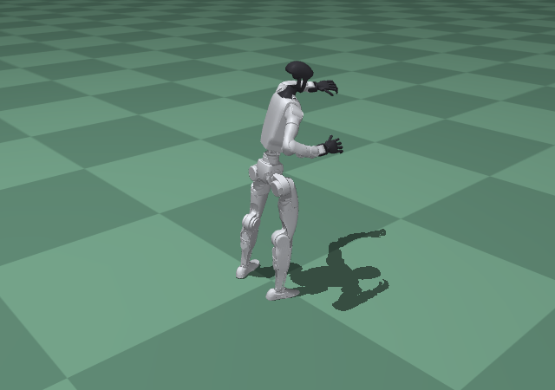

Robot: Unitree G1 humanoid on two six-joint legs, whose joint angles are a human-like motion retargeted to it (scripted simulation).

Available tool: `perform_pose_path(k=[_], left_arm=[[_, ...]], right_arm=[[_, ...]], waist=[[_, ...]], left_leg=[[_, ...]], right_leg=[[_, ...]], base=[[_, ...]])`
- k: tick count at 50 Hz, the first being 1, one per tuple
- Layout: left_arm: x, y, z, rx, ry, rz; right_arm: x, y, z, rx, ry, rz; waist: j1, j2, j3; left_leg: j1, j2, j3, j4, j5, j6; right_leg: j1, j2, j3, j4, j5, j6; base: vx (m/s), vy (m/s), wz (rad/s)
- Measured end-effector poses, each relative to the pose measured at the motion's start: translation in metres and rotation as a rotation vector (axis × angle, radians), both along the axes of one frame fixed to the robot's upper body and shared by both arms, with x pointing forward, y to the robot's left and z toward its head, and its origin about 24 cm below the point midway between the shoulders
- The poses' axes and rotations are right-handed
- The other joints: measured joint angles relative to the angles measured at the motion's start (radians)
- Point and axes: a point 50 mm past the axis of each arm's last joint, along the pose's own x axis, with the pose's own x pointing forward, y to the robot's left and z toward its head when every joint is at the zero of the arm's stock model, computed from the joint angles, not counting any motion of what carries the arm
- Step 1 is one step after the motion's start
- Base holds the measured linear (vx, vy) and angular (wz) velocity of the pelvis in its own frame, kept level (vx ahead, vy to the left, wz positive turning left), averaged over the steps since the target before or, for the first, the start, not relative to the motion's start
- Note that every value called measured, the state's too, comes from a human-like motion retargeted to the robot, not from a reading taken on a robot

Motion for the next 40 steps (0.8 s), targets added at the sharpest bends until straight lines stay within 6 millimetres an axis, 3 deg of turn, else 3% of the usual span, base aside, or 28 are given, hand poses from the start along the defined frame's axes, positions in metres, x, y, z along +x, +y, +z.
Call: perform_pose_path(k=[3, 5, 8, 12, 15, 18, 22, 25, 29, 35, 40], left_arm=[[0.013, -0.006, 0.016, 0.024, -0.021, 0.021], [0.024, -0.02, 0.03, 0.051, -0.038, -0.007], [0.036, -0.057, 0.05, 0.097, -0.069, -0.127], [0.04, -0.129, 0.067, 0.152, -0.098, -0.405], [0.027, -0.185, 0.062, 0.185, -0.078, -0.657], [0.001, -0.23, 0.044, 0.213, -0.029, -0.902], [-0.037, -0.258, 0.014, 0.211, 0.045, -1.149], [-0.055, -0.256, -0.006, 0.17, 0.083, -1.23], [-0.053, -0.226, -0.026, 0.075, 0.099, -1.149], [-0.021, -0.15, -0.039, -0.076, 0.133, -0.765], [-0.005, -0.077, -0.034, -0.097, 0.128, -0.406]], right_arm=[[0.001, -0.001, 0.001, -0.006, -0.011, -0.006], [0.001, -0.002, 0.001, -0.002, -0.013, -0.017], [0.0, -0.004, -0.002, 0.011, -0.003, -0.033], [0.0, -0.006, -0.006, 0.026, 0.021, -0.053], [0.0, -0.006, -0.009, 0.028, 0.044, -0.059], [0.0, -0.006, -0.011, 0.027, 0.059, -0.063], [0.0, -0.005, -0.012, 0.03, 0.06, -0.066], [-0.001, -0.004, -0.011, 0.045, 0.048, -0.071], [-0.004, -0.004, -0.011, 0.083, 0.032, -0.086], [-0.009, -0.008, -0.014, 0.1, 0.045, -0.103], [-0.009, -0.005, -0.012, 0.067, 0.052, -0.063]], waist=[[-0.023, 0.002, 0.001], [-0.032, -0.003, 0.001], [-0.039, -0.015, -0.002], [-0.036, -0.031, -0.001], [-0.027, -0.039, -0.004], [-0.011, -0.046, -0.008], [0.02, -0.056, -0.011], [0.049, -0.066, -0.011], [0.093, -0.076, -0.01], [0.136, -0.07, -0.014], [0.111, -0.049, -0.015]], left_leg=[[0.001, -0.002, 0.005, -0.006, 0.004, 0.0], [0.001, -0.003, 0.008, -0.009, 0.006, -0.001], [0.001, -0.003, 0.013, -0.011, 0.006, -0.003], [0.0, -0.004, 0.014, -0.009, 0.005, -0.004], [-0.001, -0.004, 0.012, -0.006, 0.001, -0.004], [-0.002, -0.004, 0.01, -0.001, -0.004, -0.003], [-0.002, -0.006, 0.006, 0.006, -0.012, -0.001], [0.0, -0.007, 0.004, 0.012, -0.017, 0.0], [0.002, -0.006, 0.002, 0.018, -0.022, 0.001], [0.001, 0.004, 0.0, 0.022, -0.021, 0.0], [-0.001, 0.009, -0.003, 0.017, -0.015, -0.001]], right_leg=[[-0.001, 0.001, 0.003, -0.006, 0.005, 0.0], [-0.002, 0.001, 0.005, -0.011, 0.008, 0.0], [-0.003, 0.002, 0.007, -0.017, 0.012, 0.0], [-0.003, 0.001, 0.007, -0.019, 0.015, 0.0], [-0.003, 0.0, 0.007, -0.016, 0.014, 0.0], [-0.003, -0.003, 0.006, -0.01, 0.011, 0.0], [-0.003, -0.008, 0.007, -0.001, 0.005, 0.0], [-0.001, -0.011, 0.008, 0.005, 0.0, 0.0], [0.004, -0.011, 0.009, 0.007, -0.004, 0.0], [0.008, -0.001, 0.004, 0.003, -0.003, 0.0], [0.004, 0.005, -0.001, 0.007, -0.005, 0.0]], base=[[0.0, 0.0, 0.0], [0.0, 0.0, 0.0], [0.0, 0.0, 0.0], [0.0, 0.0, 0.0], [0.0, 0.0, 0.0], [0.0, 0.0, 0.0], [0.0, 0.0, 0.0], [0.0, 0.0, 0.0], [0.0, 0.0, 0.0], [0.0, 0.0, 0.0], [0.0, 0.0, 0.0]])
